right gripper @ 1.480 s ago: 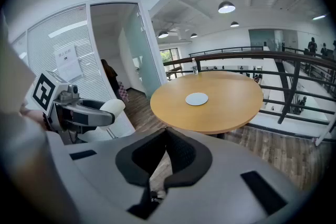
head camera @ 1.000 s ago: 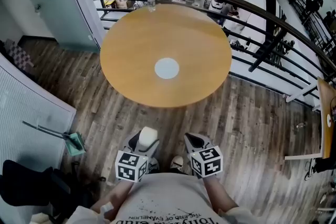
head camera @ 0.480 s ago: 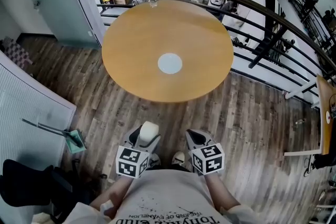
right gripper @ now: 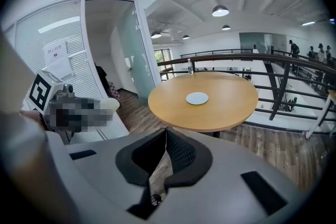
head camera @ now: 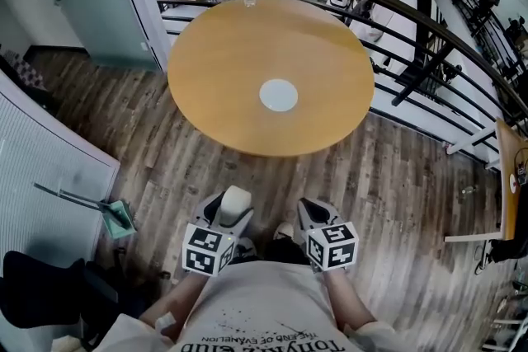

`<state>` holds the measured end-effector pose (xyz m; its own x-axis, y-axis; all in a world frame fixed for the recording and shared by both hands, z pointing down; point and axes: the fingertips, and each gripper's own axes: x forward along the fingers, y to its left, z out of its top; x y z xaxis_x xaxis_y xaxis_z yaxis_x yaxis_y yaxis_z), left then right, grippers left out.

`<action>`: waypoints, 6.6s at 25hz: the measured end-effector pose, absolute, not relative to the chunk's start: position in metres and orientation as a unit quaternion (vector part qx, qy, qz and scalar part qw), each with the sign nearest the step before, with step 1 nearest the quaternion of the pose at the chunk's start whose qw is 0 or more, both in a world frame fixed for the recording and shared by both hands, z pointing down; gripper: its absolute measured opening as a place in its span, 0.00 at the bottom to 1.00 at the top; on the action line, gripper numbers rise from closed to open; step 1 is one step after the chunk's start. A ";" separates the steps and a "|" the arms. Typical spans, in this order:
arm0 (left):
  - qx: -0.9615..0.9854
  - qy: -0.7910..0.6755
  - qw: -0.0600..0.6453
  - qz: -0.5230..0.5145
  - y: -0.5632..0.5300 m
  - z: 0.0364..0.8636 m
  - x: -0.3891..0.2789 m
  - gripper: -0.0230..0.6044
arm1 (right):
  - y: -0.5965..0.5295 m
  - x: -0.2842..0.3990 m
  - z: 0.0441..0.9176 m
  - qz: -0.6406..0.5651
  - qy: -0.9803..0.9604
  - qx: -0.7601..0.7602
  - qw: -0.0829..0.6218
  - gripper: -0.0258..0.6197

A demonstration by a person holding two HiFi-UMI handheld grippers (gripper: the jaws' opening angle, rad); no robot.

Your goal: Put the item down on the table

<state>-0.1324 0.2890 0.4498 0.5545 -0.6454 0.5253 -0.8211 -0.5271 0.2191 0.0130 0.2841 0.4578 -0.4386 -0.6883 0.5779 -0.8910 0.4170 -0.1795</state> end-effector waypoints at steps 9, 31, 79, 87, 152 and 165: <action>0.855 -0.426 0.228 0.188 0.260 0.453 -0.131 0.56 | 0.258 0.008 0.468 0.242 -0.815 0.482 0.211 0.08; 0.828 -0.465 0.247 0.192 0.036 0.471 -0.080 0.56 | 0.016 0.051 0.476 0.232 -0.838 0.437 0.231 0.08; 0.830 -0.406 0.288 0.252 -0.105 0.513 -0.054 0.56 | -0.106 0.062 0.519 0.292 -0.806 0.445 0.260 0.08; 0.827 -0.406 0.295 0.255 -0.122 0.528 -0.051 0.56 | -0.114 0.063 0.531 0.303 -0.800 0.447 0.262 0.08; 0.781 -0.351 0.290 0.427 -0.166 0.676 0.005 0.56 | -0.124 0.084 0.583 0.357 -0.777 0.441 0.271 0.08; 0.773 -0.354 0.260 0.457 -0.162 0.680 0.005 0.56 | -0.126 0.086 0.579 0.354 -0.781 0.441 0.266 0.08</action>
<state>0.0053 -0.1624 0.6802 0.3313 -0.3105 0.8910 -0.7852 -0.6143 0.0778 0.0861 -0.1259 0.5792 -0.4701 -0.5003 0.7272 -0.8767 0.3603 -0.3188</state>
